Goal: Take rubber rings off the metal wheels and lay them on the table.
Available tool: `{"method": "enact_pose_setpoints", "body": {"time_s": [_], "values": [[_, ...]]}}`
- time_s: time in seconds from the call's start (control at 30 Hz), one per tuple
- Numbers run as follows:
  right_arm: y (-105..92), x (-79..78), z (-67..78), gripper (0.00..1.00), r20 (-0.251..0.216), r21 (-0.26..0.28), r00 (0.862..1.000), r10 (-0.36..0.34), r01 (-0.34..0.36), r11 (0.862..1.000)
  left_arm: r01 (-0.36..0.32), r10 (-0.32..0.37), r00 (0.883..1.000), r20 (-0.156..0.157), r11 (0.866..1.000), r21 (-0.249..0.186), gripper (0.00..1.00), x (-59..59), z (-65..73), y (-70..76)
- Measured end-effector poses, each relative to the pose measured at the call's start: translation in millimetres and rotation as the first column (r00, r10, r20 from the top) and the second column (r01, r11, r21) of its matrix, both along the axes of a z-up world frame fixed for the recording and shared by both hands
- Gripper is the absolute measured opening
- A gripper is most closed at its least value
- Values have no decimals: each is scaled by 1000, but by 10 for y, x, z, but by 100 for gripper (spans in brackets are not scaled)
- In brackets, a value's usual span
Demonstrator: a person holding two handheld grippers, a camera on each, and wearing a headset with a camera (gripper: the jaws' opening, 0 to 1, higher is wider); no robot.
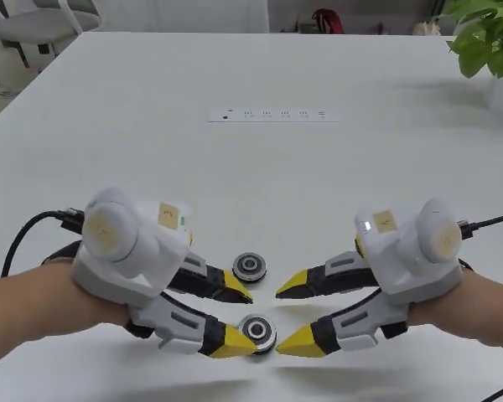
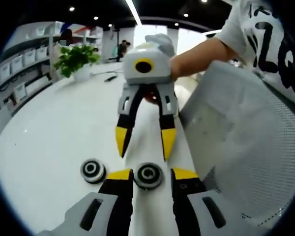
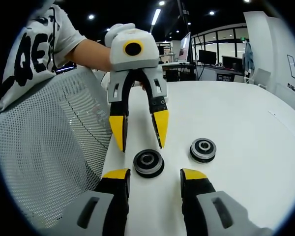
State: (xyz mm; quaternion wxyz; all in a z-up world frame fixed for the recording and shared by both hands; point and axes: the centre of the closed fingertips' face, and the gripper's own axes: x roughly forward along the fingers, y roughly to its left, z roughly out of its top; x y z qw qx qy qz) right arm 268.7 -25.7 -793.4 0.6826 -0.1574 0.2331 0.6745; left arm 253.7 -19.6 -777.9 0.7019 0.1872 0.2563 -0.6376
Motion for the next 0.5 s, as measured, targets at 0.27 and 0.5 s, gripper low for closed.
{"method": "enact_pose_setpoints", "body": {"time_s": [0.27, 0.5], "values": [[4, 9, 3, 38, -4, 2, 1000, 0, 0, 1000, 15, -15, 1000, -5, 1000, 22, 24, -13, -87, -24], [4, 1, -23, 37, -11, -1, 1000, 2, -2, 1000, 16, -17, 999, 36, 1000, 21, 18, 38, -128, -39]]}}
